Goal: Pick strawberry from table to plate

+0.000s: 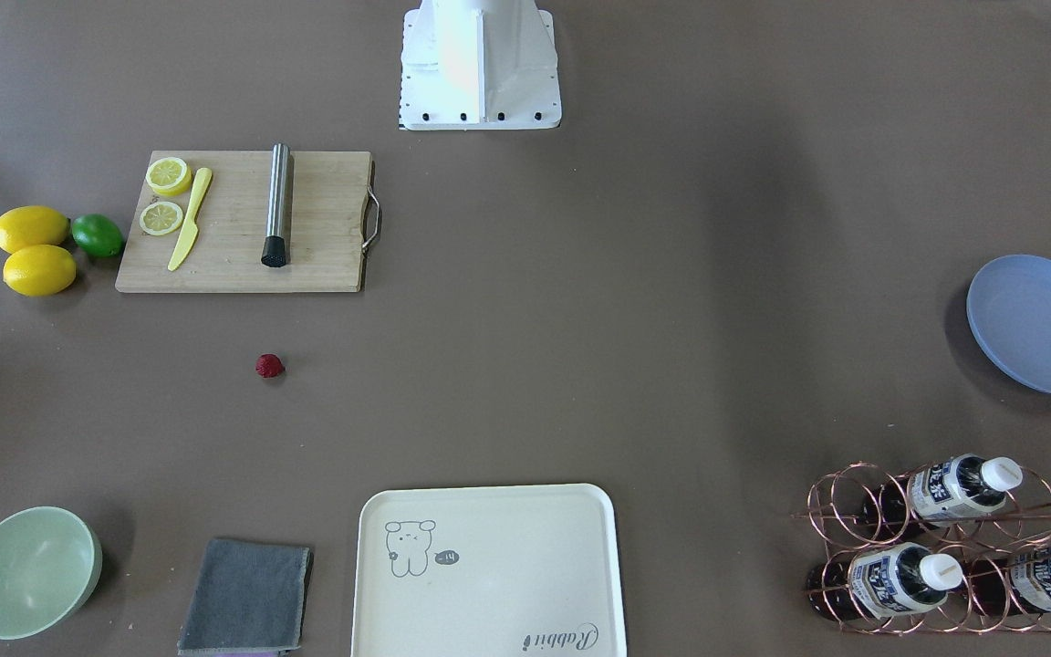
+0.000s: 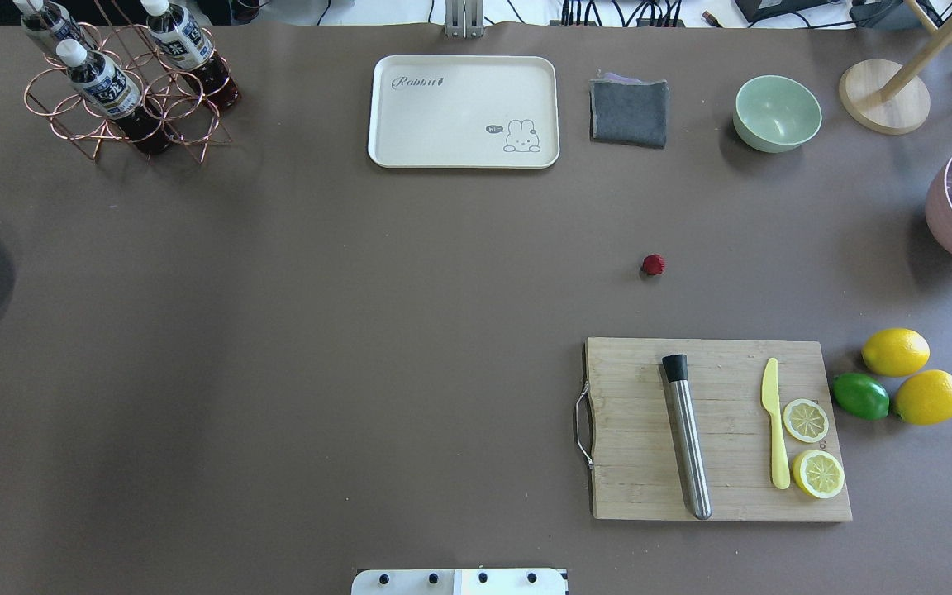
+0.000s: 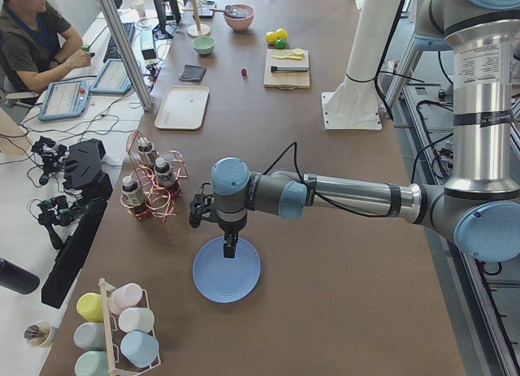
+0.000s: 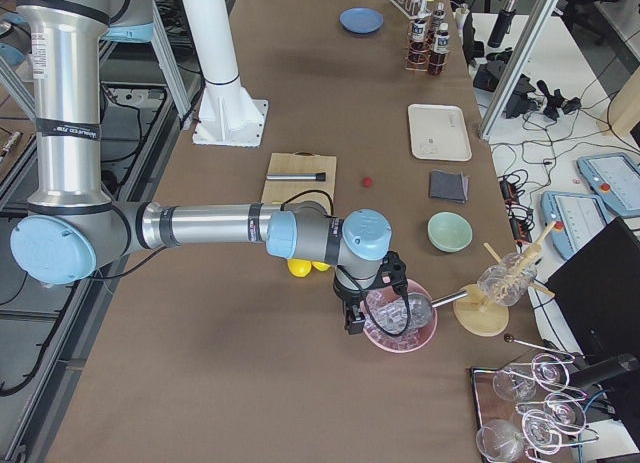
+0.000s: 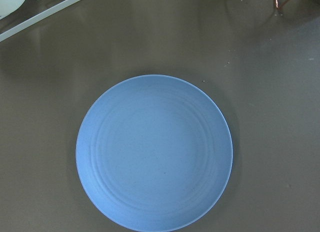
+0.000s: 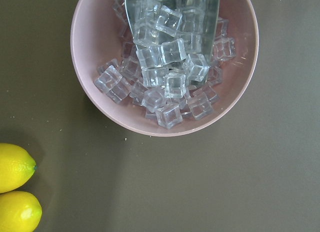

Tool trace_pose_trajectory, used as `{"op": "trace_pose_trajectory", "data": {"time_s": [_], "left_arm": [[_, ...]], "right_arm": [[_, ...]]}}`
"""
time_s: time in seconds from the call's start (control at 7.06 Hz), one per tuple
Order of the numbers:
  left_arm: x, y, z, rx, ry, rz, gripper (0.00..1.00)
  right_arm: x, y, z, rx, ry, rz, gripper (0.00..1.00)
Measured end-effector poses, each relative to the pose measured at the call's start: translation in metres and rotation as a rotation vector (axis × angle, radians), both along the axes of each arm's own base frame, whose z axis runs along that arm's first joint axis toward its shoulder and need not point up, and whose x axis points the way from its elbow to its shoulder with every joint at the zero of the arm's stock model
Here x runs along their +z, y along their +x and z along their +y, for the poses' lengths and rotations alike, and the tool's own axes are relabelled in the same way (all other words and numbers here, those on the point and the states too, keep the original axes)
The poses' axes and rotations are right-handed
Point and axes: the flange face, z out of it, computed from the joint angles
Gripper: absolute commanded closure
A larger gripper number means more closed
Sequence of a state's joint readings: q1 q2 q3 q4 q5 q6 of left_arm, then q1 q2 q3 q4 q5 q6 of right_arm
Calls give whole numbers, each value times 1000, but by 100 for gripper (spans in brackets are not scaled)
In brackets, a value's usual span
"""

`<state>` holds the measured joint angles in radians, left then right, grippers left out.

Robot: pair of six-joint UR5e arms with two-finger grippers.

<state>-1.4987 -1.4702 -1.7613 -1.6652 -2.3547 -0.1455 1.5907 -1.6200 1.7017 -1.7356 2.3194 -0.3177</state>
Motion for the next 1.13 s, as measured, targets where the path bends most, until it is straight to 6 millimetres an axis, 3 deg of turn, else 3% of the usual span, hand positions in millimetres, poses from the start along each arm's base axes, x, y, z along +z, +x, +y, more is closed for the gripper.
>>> {"op": "trace_pose_trajectory", "data": {"time_s": [0.28, 0.57, 1.13], "left_arm": [[2, 0, 1, -1, -4, 1, 3], [17, 0, -4, 11, -3, -1, 3], [97, 2, -35, 26, 55, 0, 3]], "right_arm": [[-2, 0, -1, 1, 3, 0, 0], [-5, 0, -2, 3, 7, -5, 0], [-5, -1, -1, 4, 6, -10, 0]]}}
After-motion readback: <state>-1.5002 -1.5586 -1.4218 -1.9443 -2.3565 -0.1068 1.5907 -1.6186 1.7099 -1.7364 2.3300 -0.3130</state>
